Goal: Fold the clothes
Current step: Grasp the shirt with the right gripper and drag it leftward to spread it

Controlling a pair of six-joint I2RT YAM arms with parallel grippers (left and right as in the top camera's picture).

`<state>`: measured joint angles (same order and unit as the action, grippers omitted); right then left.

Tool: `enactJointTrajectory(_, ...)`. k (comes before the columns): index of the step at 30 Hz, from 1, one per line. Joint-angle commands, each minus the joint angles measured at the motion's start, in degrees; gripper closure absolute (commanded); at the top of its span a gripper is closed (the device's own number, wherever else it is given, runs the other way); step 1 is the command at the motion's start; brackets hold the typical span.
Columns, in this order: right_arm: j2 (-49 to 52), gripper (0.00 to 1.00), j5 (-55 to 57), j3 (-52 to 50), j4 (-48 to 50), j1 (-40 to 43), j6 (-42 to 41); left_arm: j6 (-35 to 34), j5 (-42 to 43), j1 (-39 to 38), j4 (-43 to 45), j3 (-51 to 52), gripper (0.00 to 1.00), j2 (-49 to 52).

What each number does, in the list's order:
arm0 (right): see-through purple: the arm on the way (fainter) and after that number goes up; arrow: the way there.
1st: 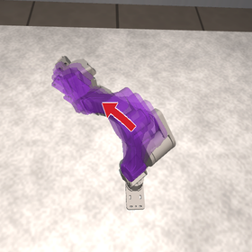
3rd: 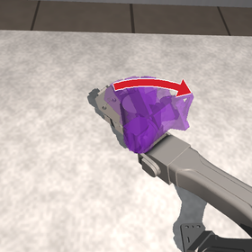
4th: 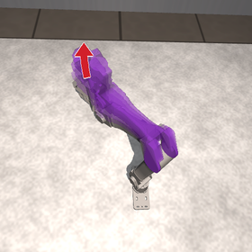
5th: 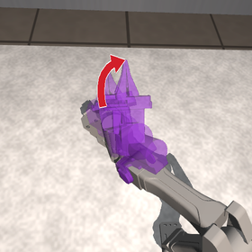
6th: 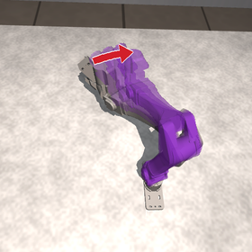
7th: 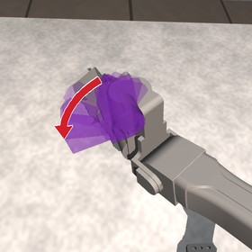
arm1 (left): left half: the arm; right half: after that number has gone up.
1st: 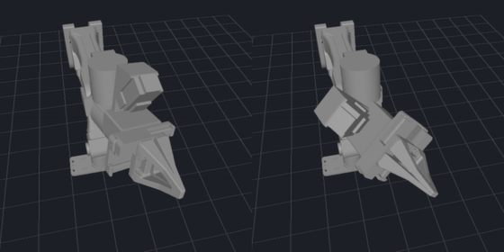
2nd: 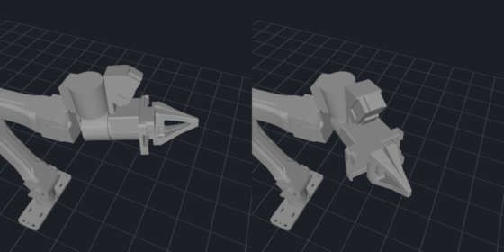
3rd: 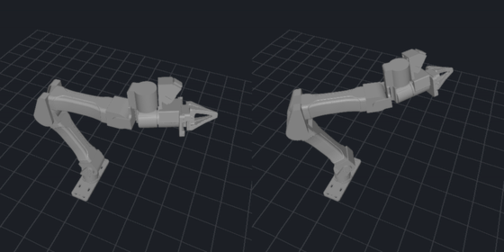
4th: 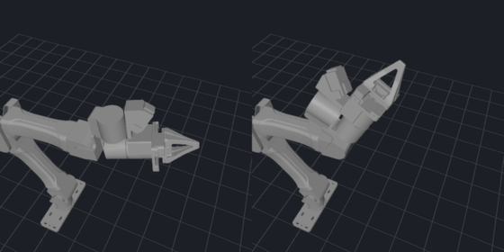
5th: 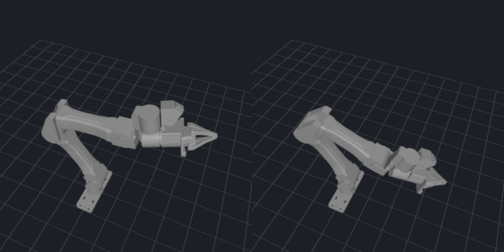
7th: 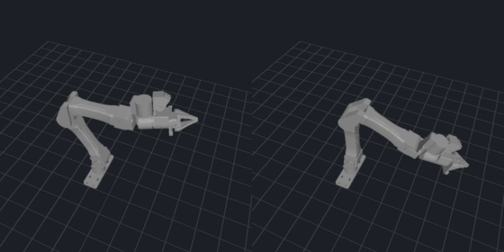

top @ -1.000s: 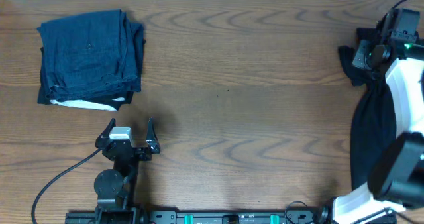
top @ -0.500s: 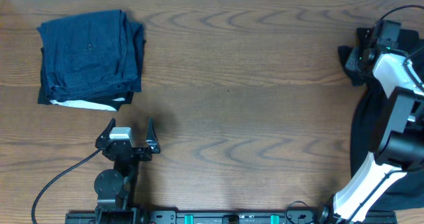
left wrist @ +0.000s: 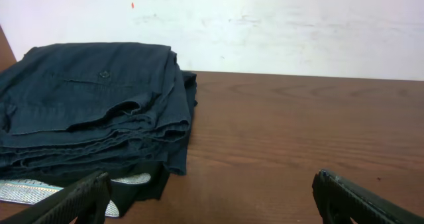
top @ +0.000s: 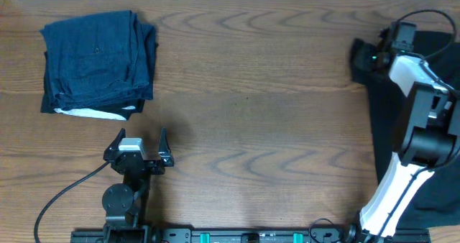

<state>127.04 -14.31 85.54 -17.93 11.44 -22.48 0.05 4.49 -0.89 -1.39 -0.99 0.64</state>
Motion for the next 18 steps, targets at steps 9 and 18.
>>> enactJointTrajectory(9, 3.82, 0.99, -7.54, 1.62, -5.46, -19.43, -5.77, 0.33, 0.85, -0.22, -2.08, 0.76, 0.02, -0.35)
enactJointTrajectory(18, 3.82, 0.99, -2.03, 3.61, -6.64, -34.36, -5.77, 0.33, 0.85, -0.22, -2.08, 0.76, 0.02, -0.35)
